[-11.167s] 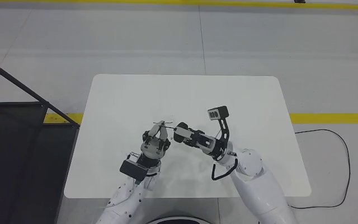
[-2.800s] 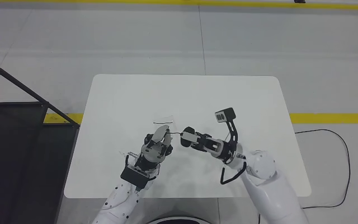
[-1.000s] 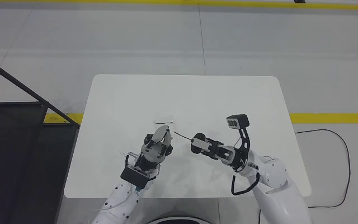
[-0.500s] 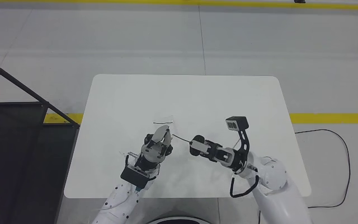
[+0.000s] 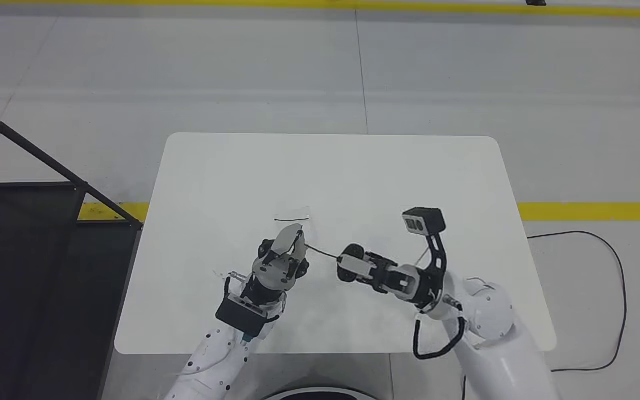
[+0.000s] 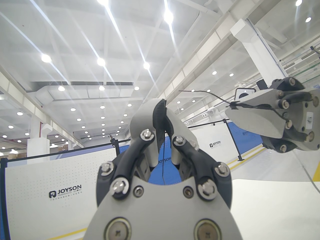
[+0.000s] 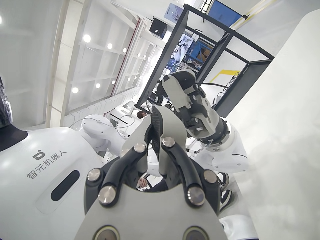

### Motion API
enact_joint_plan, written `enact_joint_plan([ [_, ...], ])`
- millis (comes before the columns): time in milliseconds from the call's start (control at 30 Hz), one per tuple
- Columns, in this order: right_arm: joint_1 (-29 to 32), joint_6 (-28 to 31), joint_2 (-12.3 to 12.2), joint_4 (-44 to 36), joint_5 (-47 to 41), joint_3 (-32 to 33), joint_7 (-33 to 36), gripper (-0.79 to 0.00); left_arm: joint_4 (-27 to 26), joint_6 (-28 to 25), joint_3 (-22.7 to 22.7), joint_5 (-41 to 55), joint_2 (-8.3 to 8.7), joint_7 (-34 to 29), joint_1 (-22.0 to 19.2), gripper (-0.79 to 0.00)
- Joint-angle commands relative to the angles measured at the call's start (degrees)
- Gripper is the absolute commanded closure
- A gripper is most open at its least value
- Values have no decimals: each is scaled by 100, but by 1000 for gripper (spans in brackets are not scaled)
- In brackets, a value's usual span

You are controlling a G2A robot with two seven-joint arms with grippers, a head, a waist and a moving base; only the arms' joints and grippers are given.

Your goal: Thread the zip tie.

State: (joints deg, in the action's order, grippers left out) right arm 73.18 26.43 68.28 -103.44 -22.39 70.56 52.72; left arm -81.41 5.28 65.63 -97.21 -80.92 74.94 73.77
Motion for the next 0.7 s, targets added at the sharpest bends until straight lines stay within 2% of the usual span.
enact_joint_plan([
  [0,-86,-107,5,33,35,-49,-35,0,0,0,0,0,0,0,0,0],
  [200,-240,-345,12,51,227,-168,-158,0,0,0,0,0,0,0,0,0],
  [667,-93,-140,-29,-43,195,-125,-149,0,0,0,0,0,0,0,0,0],
])
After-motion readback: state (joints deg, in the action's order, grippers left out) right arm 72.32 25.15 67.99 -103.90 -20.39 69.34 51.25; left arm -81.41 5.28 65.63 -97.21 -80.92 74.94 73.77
